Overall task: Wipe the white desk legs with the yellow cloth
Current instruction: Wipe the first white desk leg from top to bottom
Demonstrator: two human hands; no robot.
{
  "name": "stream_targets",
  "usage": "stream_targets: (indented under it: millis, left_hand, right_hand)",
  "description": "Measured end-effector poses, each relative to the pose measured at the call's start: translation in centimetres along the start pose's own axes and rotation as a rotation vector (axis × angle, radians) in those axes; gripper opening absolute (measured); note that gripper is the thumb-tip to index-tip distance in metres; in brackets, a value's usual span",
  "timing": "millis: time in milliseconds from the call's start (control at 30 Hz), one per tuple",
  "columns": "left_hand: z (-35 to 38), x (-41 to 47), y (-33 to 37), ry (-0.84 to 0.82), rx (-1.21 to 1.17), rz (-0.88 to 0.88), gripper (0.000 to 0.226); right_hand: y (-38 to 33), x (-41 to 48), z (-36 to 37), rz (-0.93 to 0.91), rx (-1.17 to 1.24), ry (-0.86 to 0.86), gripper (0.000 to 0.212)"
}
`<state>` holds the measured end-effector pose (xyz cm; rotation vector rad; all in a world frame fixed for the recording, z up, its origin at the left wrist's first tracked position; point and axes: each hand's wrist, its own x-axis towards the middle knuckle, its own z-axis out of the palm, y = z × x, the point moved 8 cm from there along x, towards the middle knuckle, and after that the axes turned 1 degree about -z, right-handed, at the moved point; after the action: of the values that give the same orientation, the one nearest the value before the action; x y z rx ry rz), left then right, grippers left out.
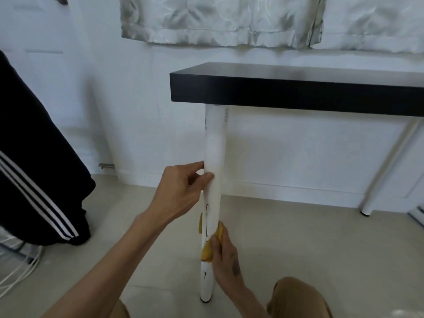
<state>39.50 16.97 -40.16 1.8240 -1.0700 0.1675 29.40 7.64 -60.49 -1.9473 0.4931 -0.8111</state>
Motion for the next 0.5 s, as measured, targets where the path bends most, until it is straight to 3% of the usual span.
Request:
stream_targets:
  millis: [133,233,367,500]
  left_hand:
    - [0.2,0.2,0.3,0.004,0.086,0.045,0.024]
    - [0.6,0.4,-0.2,-0.007,0.106,0.042,0.034]
    - [0.7,0.2,0.1,0.001,0.119,0.067,0.031]
    - [0.9,0.1,-0.3,0.007,0.089,0.056,0.034]
  right_hand:
    - [-7.3,4.1,-3.0,-0.118,0.242,-0.031,0.040]
    - [-11.6,7.0,-3.8,-0.225,0.316,0.010,0.050]
    - [-3.3,2.8,-0.3,-0.056,0.134,0.008,0.047]
    - [6.9,-2.2,3.3,0.264,-0.019,-0.164,0.039]
